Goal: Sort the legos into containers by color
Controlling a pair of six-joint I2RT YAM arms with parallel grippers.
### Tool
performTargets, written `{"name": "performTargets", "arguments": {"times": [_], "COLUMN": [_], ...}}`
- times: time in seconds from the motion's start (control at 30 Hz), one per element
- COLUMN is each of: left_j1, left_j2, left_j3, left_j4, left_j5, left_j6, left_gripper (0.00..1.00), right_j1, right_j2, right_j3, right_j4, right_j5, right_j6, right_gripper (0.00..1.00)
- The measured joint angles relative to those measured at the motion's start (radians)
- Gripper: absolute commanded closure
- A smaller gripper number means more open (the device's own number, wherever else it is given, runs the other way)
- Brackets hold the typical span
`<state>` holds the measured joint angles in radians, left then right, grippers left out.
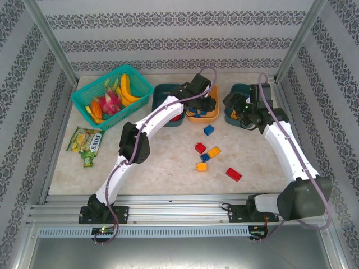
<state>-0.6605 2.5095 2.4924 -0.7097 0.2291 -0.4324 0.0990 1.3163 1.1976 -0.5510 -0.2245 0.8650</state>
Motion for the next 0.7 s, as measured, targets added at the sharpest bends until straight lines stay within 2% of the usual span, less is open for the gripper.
{"name": "performTargets", "arguments": {"times": [0.33, 0.57, 0.7], "left_j1": [0.034, 0.034, 0.034], "left_j2": [0.126, 0.14, 0.14], "left_j3": [0.008, 0.008, 0.01], "left_j4": [0.117, 0.119, 0.118], "left_j5": [0.121, 0.138, 0.138], "left_j6": [-0.106, -0.144, -0.153], "left_gripper": [0.65, 0.46, 0.4], "right_j1": [-0.019, -0.019, -0.019], "right_j2": [0.02, 0.02, 0.02], "right_j3": [0.0, 0.0, 0.0], "right_j4": [0.0, 0.0, -0.007], "right_j5": [-0.032, -0.039, -0.039], "right_j6": [-0.007, -0.007, -0.008], "right_gripper": [0.2, 0.21, 0.21]}}
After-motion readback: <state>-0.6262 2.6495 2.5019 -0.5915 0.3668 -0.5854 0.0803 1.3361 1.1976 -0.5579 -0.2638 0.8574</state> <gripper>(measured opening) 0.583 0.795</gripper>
